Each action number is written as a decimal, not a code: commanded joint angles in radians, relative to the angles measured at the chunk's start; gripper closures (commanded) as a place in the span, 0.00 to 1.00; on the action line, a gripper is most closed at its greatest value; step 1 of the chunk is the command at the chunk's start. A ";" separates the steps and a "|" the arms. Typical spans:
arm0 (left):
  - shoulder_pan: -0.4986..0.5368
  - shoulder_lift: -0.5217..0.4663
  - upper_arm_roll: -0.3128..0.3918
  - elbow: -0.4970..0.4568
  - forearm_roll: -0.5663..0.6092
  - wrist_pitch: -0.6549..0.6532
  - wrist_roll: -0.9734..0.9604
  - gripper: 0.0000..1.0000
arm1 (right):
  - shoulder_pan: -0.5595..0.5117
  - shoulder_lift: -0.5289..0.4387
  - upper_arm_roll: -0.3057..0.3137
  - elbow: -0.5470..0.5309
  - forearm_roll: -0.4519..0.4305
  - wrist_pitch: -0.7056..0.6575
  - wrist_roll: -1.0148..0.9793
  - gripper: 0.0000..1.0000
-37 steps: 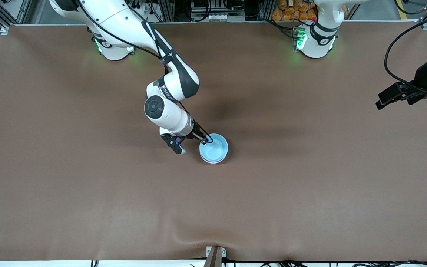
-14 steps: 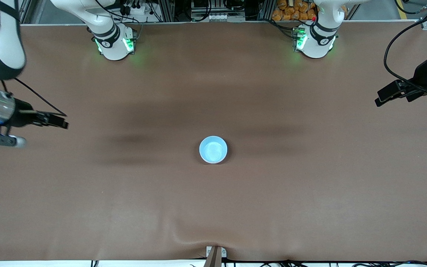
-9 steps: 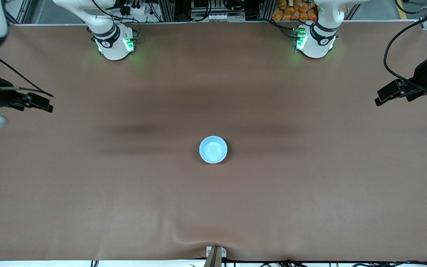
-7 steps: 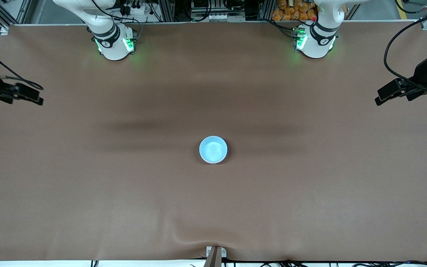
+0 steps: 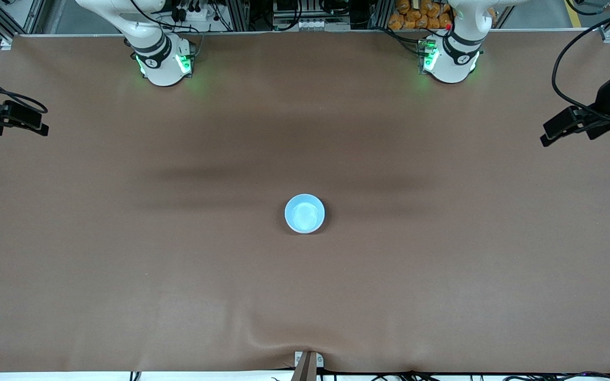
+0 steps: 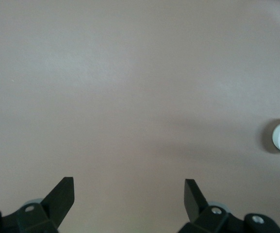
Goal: Stack pink and blue bowls on white bowl
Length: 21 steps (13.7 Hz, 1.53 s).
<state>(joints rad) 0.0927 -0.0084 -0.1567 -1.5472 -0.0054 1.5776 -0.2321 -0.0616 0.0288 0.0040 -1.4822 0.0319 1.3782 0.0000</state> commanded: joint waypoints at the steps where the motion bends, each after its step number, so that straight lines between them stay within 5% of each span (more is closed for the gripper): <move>1: -0.001 -0.012 -0.007 -0.008 0.030 0.024 0.019 0.00 | -0.003 0.003 0.016 0.020 -0.010 -0.018 0.040 0.00; 21: 0.002 -0.001 -0.020 0.022 0.030 -0.025 0.089 0.00 | -0.004 -0.003 0.019 0.014 -0.007 -0.007 0.037 0.00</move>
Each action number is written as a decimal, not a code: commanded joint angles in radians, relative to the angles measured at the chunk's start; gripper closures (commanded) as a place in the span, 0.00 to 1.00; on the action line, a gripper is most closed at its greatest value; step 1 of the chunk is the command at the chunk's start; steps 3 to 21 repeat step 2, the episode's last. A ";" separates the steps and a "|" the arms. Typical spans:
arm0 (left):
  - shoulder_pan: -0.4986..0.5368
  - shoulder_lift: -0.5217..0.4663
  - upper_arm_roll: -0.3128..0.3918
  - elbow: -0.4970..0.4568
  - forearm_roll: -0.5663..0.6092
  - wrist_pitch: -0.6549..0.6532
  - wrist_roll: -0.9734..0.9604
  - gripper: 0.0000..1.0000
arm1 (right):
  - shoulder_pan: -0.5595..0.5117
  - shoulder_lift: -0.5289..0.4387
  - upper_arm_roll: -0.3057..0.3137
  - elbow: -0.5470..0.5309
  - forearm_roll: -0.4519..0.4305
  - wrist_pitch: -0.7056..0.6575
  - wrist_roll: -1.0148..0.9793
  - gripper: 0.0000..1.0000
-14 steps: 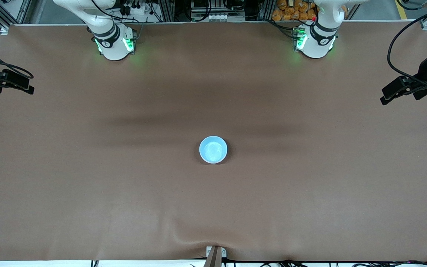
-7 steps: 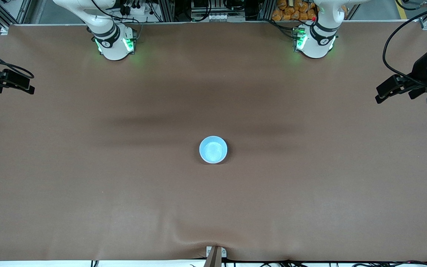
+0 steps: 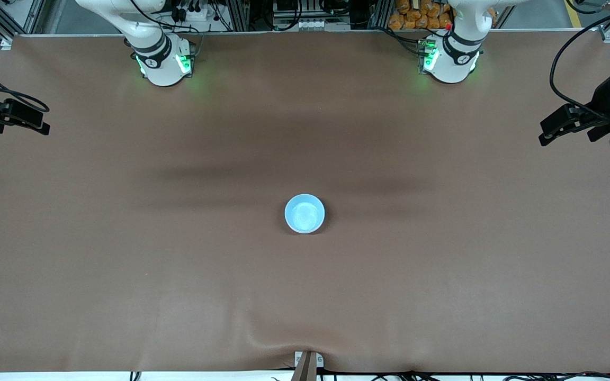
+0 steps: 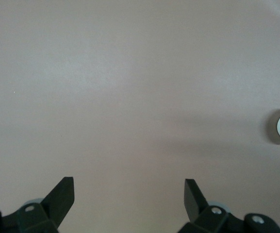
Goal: Stack pink and blue bowls on white bowl
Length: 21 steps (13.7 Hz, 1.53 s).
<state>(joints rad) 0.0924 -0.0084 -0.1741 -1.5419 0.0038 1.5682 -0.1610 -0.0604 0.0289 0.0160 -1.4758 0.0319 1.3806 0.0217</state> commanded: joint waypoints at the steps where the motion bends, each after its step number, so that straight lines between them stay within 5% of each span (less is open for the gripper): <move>1: 0.004 -0.001 -0.002 0.019 0.021 -0.016 0.018 0.00 | -0.006 -0.003 0.007 0.005 -0.007 -0.011 0.015 0.00; 21: 0.003 0.001 -0.001 0.023 0.021 -0.016 0.018 0.00 | -0.006 -0.003 0.007 0.005 -0.007 -0.011 0.015 0.00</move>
